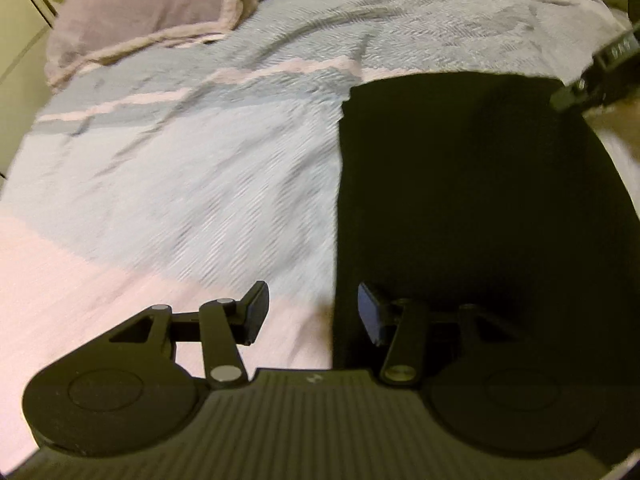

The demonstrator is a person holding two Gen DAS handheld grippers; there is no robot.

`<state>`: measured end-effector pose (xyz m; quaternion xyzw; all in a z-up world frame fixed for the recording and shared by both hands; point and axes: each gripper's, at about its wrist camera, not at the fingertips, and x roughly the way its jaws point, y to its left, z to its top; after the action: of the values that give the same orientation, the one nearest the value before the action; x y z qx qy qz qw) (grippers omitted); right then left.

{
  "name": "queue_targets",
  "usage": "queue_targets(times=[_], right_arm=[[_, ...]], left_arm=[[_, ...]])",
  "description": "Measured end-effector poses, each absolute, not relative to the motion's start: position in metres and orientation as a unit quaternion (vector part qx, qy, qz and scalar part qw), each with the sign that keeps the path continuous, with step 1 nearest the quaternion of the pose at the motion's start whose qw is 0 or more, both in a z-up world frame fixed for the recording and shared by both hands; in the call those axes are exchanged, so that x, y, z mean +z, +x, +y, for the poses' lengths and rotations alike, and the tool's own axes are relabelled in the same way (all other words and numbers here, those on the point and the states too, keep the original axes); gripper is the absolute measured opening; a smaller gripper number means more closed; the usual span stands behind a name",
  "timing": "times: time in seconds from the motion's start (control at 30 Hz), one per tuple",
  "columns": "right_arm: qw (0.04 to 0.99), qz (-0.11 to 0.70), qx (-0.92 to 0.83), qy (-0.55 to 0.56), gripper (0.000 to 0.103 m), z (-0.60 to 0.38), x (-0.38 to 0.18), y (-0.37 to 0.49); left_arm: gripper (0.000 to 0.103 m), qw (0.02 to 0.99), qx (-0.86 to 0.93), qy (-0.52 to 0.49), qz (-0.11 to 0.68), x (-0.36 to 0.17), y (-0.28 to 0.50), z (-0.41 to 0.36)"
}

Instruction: Fold clothes

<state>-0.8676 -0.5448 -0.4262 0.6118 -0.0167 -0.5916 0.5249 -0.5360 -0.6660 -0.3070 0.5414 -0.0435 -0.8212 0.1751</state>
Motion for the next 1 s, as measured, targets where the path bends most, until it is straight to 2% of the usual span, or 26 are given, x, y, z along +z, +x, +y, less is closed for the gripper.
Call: queue_targets(times=[0.1,0.17,0.27,0.3,0.47,0.53,0.67,0.8,0.83,0.9,1.0], right_arm=[[0.548,0.013,-0.595,0.588,0.044,-0.52,-0.406,-0.84],[0.573,0.048,-0.59,0.567,0.046,-0.502,-0.392,-0.813],[0.626,0.125,-0.575,0.512,0.057,-0.475,-0.372,-0.757],[0.647,0.157,-0.57,0.481,0.061,-0.465,-0.364,-0.733],[0.748,0.317,-0.529,0.246,0.065,-0.404,-0.345,-0.594],[0.756,0.383,-0.508,0.158,0.068,-0.387,-0.359,-0.541],[0.74,0.483,-0.467,0.044,0.068,-0.374,-0.406,-0.474],[0.634,0.61,-0.464,-0.1,0.068,-0.386,-0.465,-0.457],[0.624,0.627,-0.453,-0.116,0.068,-0.389,-0.475,-0.459],[0.641,0.61,-0.449,-0.124,0.068,-0.388,-0.483,-0.469],[0.662,0.579,-0.451,-0.154,0.068,-0.377,-0.49,-0.482]], left_arm=[[0.046,0.18,-0.822,0.531,-0.096,-0.294,-0.489,-0.647],[0.055,0.164,-0.818,0.527,-0.161,-0.293,-0.462,-0.623],[0.066,0.122,-0.795,0.518,-0.293,-0.309,-0.423,-0.579],[0.066,0.11,-0.787,0.511,-0.326,-0.317,-0.414,-0.567],[0.066,0.073,-0.762,0.467,-0.443,-0.367,-0.384,-0.526],[0.066,0.075,-0.759,0.453,-0.462,-0.385,-0.381,-0.519],[0.067,0.082,-0.756,0.424,-0.492,-0.409,-0.378,-0.513],[0.068,0.091,-0.738,0.394,-0.54,-0.429,-0.375,-0.512],[0.068,0.092,-0.731,0.384,-0.557,-0.435,-0.373,-0.511],[0.068,0.097,-0.722,0.369,-0.577,-0.444,-0.368,-0.51],[0.057,0.104,-0.721,0.359,-0.584,-0.447,-0.359,-0.504]])
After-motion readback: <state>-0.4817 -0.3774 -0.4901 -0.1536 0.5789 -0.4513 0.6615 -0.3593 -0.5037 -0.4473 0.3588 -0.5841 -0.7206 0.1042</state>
